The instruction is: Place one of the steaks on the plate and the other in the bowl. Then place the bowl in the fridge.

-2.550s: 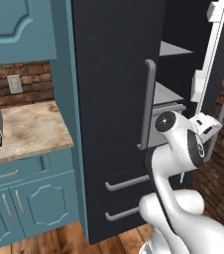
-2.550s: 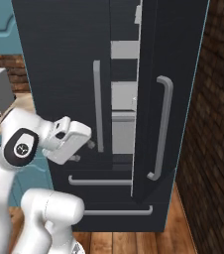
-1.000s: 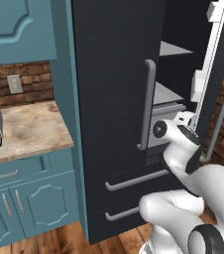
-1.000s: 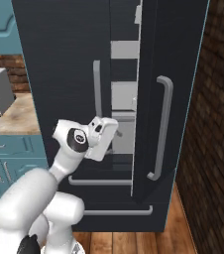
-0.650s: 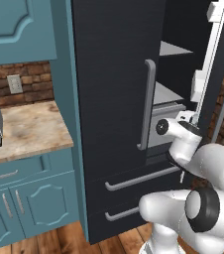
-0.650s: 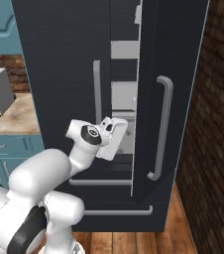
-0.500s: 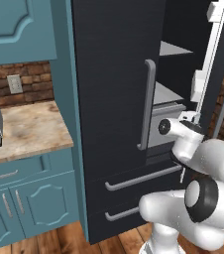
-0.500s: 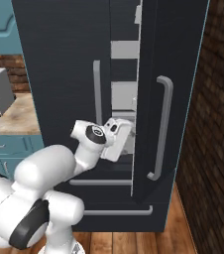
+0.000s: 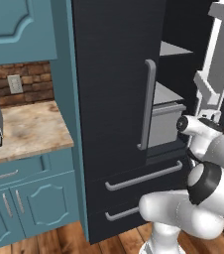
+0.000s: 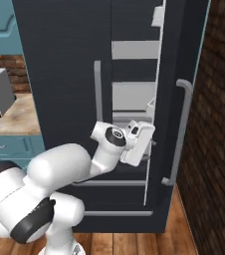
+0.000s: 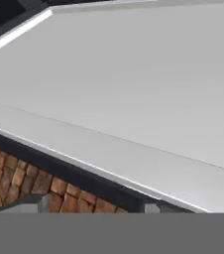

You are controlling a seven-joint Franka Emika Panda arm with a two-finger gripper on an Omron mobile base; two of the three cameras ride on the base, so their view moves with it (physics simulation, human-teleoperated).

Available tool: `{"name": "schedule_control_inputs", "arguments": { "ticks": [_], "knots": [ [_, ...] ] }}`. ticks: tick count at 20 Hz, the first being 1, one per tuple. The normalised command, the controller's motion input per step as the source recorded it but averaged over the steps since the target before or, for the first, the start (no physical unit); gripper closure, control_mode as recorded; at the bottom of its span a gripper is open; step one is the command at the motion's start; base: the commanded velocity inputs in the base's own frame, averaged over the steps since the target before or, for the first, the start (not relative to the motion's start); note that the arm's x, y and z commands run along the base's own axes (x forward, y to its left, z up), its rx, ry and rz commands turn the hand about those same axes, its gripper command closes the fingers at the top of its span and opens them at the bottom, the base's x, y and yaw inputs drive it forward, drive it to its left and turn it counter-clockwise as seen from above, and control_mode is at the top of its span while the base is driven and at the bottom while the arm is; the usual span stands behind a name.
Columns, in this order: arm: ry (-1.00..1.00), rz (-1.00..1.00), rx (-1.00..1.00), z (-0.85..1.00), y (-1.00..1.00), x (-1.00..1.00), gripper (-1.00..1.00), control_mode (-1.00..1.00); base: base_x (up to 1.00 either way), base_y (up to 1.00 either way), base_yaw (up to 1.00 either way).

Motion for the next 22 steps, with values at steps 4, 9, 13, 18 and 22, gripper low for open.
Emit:
{"name": "schedule_control_inputs", "arguments": {
  "ticks": [4,9,13,18,22],
  "knots": [
    [0.07,-0.01,0.00,-0.28,-1.00,0.00,-1.00,-1.00,0.00,0.00,0.00],
    [0.02,0.00,0.00,-0.29,-1.00,0.00,-1.00,-1.00,0.00,0.00,0.00],
    [0.00,0.01,0.00,-0.03,-0.60,-0.37,-1.00,-1.00,0.00,0.00,0.00],
    [-0.11,0.07,-0.02,0.27,0.09,-0.93,-1.00,-1.00,0.00,0.00,0.00],
    [-0.20,0.06,-0.11,0.79,0.75,-0.92,-1.00,-1.00,0.00,0.00,0.00]
  ]
}}
